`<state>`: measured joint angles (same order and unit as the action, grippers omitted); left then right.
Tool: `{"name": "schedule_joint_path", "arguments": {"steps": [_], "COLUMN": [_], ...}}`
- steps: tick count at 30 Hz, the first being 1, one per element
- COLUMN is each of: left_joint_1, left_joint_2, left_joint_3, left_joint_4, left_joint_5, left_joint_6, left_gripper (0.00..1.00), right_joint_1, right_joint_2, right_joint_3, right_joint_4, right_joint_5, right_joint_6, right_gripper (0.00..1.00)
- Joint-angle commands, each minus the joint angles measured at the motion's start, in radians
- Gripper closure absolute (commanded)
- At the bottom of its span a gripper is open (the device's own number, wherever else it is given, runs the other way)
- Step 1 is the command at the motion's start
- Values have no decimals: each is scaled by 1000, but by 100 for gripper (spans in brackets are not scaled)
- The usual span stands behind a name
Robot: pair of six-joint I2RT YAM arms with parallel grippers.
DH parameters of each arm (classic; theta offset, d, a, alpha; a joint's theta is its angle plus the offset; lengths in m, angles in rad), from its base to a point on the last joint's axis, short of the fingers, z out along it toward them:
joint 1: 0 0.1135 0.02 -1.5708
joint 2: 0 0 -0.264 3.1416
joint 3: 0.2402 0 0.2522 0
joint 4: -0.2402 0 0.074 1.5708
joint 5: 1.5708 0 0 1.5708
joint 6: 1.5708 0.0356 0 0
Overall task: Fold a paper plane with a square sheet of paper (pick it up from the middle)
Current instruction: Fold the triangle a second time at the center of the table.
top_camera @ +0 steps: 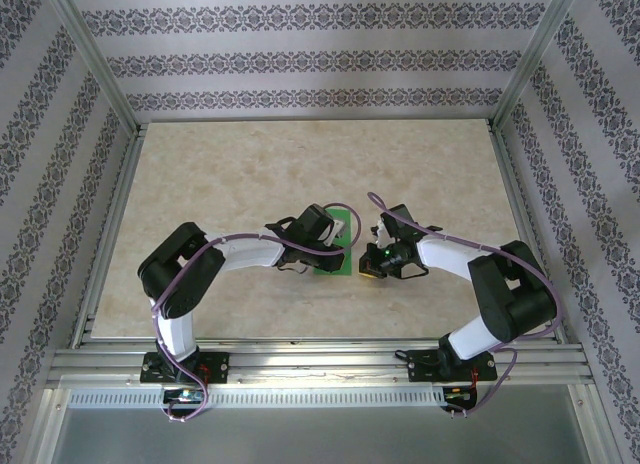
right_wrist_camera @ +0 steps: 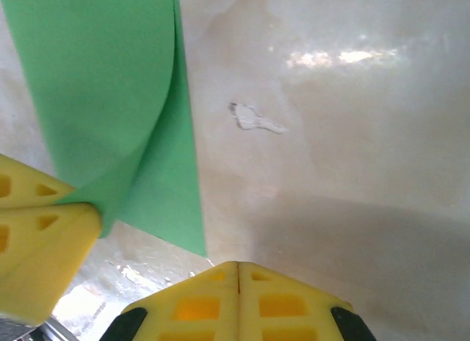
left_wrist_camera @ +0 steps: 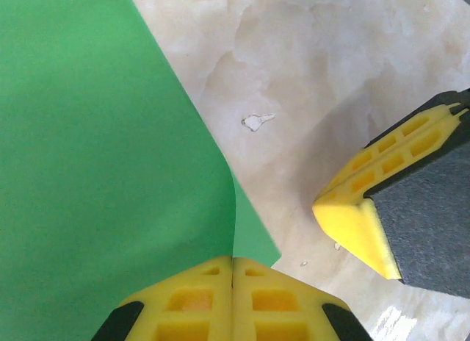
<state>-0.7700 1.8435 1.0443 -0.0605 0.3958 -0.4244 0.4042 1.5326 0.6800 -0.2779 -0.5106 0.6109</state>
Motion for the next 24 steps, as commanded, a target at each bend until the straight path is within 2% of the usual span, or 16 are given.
{"name": "schedule_joint_path", "arguments": {"steps": [1, 7, 13, 24], "left_joint_1": [10, 9, 9, 9], "left_joint_2": [8, -5, -40, -46], "left_joint_3": [-12, -9, -28, -26], "left_joint_4": [50, 61, 96, 99], "left_joint_5": [28, 58, 60, 59], "left_joint_6": [-22, -40, -70, -77], "left_gripper": [100, 100, 100, 100], "right_joint_1": [12, 27, 27, 22], "right_joint_2": [-19, 4, 33, 103], "right_joint_3": [13, 24, -14, -32], "right_joint_4": [37, 80, 254, 284], "right_joint_5": [-31, -49, -117, -89], "right_joint_6": [36, 75, 171, 181], "right_gripper": [100, 100, 100, 100]}}
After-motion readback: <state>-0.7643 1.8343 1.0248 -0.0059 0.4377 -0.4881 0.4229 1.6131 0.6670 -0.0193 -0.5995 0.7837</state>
